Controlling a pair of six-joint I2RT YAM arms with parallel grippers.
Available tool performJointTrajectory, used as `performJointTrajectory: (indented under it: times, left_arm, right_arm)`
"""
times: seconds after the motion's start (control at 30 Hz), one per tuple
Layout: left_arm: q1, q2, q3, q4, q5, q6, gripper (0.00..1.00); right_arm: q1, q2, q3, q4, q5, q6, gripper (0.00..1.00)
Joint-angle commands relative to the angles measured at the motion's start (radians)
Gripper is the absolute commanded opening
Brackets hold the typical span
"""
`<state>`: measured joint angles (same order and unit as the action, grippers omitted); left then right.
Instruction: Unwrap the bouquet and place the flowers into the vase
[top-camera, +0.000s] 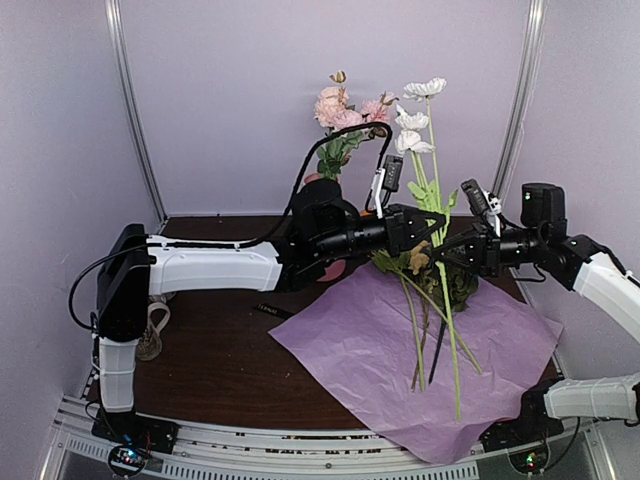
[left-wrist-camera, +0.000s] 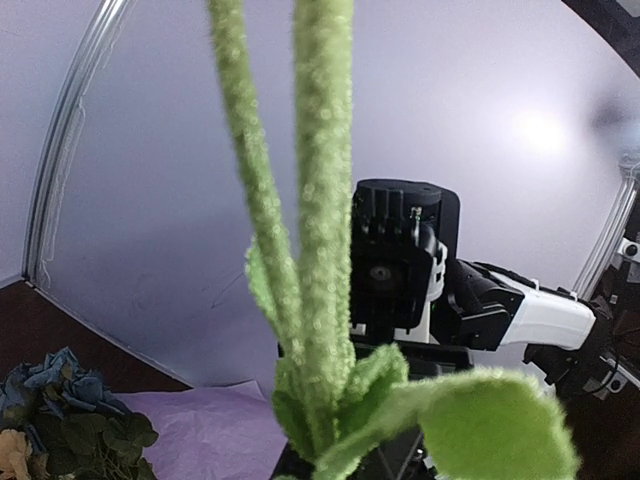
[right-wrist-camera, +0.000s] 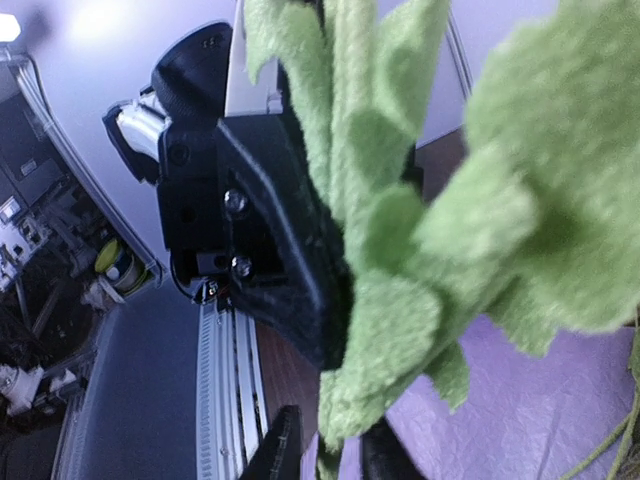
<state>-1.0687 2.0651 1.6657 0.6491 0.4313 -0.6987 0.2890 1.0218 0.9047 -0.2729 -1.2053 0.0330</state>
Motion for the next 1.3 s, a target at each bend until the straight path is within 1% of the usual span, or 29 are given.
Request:
performJointTrajectory:
  times: [0.0,0.03,0.07,0.13,0.23,0.27,0.33,0.4,0.47,0.53,0.6,0.73,0.83,0.9,0.97,1.03,1.07,1.27]
  left_arm:
    - [0.008,-0.016,0.034,0.005,0.018,0.026,0.00]
    - [0.010,-0.032,0.036,-0.018,0.021,0.044,0.00]
    - [0.013,-0.051,0.038,-0.047,0.024,0.063,0.00]
    - [0.022,-0.101,0.042,-0.128,0.029,0.115,0.00]
    - [0.049,-0.199,0.059,-0.305,0.017,0.207,0.00]
    - [0.058,-0.238,0.060,-0.358,0.002,0.241,0.00]
    - [0.080,-0.310,0.064,-0.445,-0.032,0.317,0.00]
    - [0.102,-0.370,0.098,-0.539,-0.078,0.393,0.00]
    - [0.123,-0.416,0.151,-0.660,-0.151,0.491,0.00]
    - [0.134,-0.453,0.184,-0.720,-0.252,0.587,0.00]
    - [0.144,-0.495,0.192,-0.717,-0.353,0.669,0.00]
    - [0.153,-0.523,0.222,-0.662,-0.491,0.822,0.00]
    - [0.161,-0.522,0.229,-0.564,-0.555,0.927,0.00]
    - [0.180,-0.488,0.270,-0.541,-0.577,0.978,0.00]
    - [0.206,-0.439,0.338,-0.545,-0.613,0.990,0.00]
    - [0.235,-0.391,0.397,-0.552,-0.619,0.999,0.00]
    - [0.253,-0.362,0.414,-0.518,-0.631,1.012,0.00]
    - [0.265,-0.365,0.437,-0.504,-0.608,0.959,0.00]
  right_arm:
    - [-0.003,0.001,0.086,-0.195,0.037,-0.170,0.50]
    - [-0.012,0.001,0.104,-0.250,0.060,-0.215,0.58]
    - [-0.029,-0.001,0.124,-0.306,0.079,-0.267,0.64]
    - [-0.084,-0.016,0.140,-0.351,0.084,-0.309,0.69]
    - [-0.202,-0.047,0.123,-0.314,-0.021,-0.285,0.71]
    - [-0.230,-0.054,0.111,-0.283,-0.029,-0.263,0.71]
    - [-0.257,-0.062,0.066,-0.226,0.026,-0.239,0.71]
    - [-0.260,-0.063,0.009,-0.173,0.143,-0.236,0.70]
    - [-0.265,-0.062,-0.049,-0.124,0.210,-0.252,0.70]
    - [-0.267,-0.062,-0.077,-0.115,0.250,-0.299,0.70]
    - [-0.266,-0.064,-0.074,-0.137,0.276,-0.325,0.70]
    - [-0.267,-0.063,-0.086,-0.131,0.262,-0.321,0.70]
    - [-0.267,-0.059,-0.104,-0.123,0.260,-0.328,0.70]
    - [-0.267,-0.052,-0.106,-0.129,0.260,-0.340,0.70]
    - [-0.267,-0.042,-0.101,-0.139,0.259,-0.349,0.70]
    - [-0.267,-0.036,-0.095,-0.155,0.258,-0.362,0.70]
    - [-0.267,-0.038,-0.098,-0.161,0.258,-0.372,0.70]
    - [-0.267,-0.031,-0.103,-0.167,0.251,-0.380,0.70]
